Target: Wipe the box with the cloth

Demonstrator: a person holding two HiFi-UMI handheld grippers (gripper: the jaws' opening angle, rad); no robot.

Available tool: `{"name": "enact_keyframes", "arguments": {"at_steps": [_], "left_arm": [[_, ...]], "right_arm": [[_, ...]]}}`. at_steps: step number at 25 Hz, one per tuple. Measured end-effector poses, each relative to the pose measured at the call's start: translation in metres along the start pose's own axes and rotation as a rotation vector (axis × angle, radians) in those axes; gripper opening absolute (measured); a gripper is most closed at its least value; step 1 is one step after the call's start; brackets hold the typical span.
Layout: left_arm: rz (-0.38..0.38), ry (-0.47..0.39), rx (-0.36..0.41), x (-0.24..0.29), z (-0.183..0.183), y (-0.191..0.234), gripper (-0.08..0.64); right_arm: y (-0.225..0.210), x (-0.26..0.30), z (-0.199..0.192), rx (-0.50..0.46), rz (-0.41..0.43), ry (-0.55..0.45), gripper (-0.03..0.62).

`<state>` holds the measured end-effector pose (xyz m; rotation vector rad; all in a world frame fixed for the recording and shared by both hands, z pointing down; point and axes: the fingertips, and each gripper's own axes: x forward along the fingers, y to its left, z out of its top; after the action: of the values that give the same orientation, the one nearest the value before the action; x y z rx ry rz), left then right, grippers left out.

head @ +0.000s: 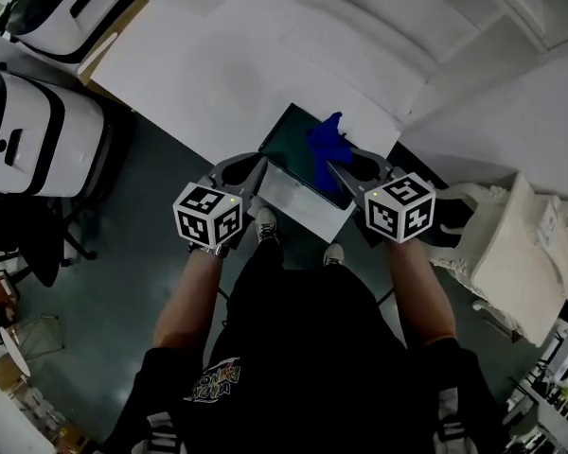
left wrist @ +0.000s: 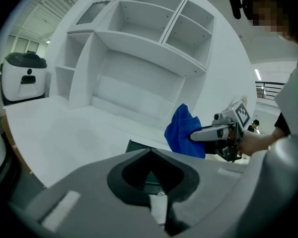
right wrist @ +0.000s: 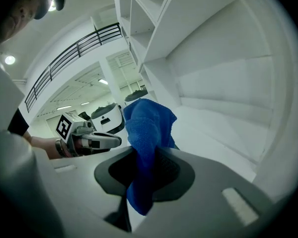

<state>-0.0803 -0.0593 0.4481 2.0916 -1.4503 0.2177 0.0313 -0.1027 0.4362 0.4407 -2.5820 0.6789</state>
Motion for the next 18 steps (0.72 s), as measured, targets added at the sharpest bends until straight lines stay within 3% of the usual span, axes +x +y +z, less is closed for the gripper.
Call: {"name": "enact_keyframes", "arguments": {"at_steps": [5, 18], "left_arm": [[-0.05, 0.068, 0.016, 0.02, -0.006, 0.023, 0.032], [-0.163, 0.223, 0.065, 0.059, -0.028, 0.059, 0.066]], "right_arm": [[-0.009, 0.028, -0.003, 0.001, -0.067, 0.054, 0.094], [-0.029, 0.083, -0.01, -0.152, -0.27, 0.225, 0.094]]}}
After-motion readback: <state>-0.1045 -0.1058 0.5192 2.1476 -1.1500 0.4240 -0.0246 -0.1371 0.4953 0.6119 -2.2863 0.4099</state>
